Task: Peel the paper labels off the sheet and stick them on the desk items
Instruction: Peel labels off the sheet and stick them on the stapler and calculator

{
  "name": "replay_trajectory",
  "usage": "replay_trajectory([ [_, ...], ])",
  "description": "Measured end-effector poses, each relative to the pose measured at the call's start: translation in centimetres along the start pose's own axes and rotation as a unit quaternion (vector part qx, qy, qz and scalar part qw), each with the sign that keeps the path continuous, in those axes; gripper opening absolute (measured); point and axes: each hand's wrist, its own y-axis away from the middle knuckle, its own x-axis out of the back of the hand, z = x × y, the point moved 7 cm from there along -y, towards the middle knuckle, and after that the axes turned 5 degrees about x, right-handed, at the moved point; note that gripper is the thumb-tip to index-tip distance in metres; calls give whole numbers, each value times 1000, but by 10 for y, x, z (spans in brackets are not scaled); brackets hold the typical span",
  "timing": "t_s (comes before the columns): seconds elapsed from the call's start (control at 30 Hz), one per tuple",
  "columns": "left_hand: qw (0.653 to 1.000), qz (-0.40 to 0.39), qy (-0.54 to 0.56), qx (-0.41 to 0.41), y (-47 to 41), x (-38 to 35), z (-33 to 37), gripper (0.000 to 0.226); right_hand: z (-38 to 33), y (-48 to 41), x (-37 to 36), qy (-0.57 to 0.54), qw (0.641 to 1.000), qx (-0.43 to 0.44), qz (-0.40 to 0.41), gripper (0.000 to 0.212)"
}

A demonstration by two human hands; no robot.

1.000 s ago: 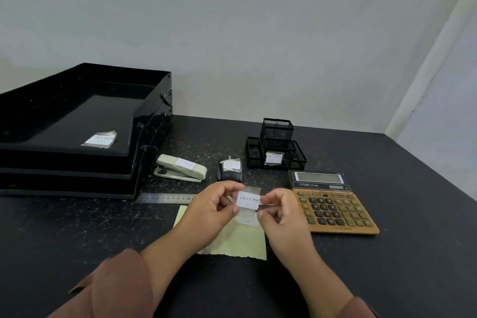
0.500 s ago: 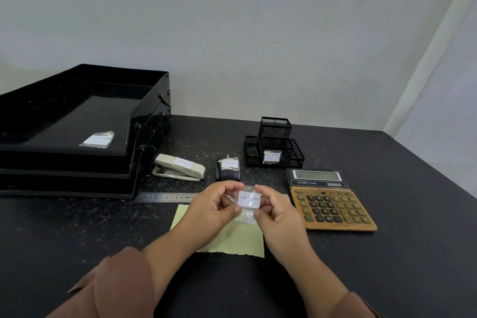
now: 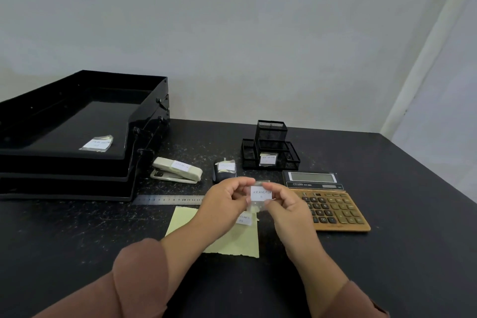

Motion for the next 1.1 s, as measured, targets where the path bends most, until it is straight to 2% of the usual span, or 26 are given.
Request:
replay_trajectory([
  [0.17,999,10,-48,-9,-20,-20,17,35,-2,-21,22,18,999,6,32,30],
  [0.3,999,-3,-43,7,-44,-42,22,39,4,-42,43,72,996,-7,48,29],
  [0.6,994,3,-101,47,-89,-81,3,45,29,-83,65,247,969,-3,15,34],
  [1.1,978,47,-204,16,-106,-105,-6,47,50,-100,61,359,932,43,-19,40],
])
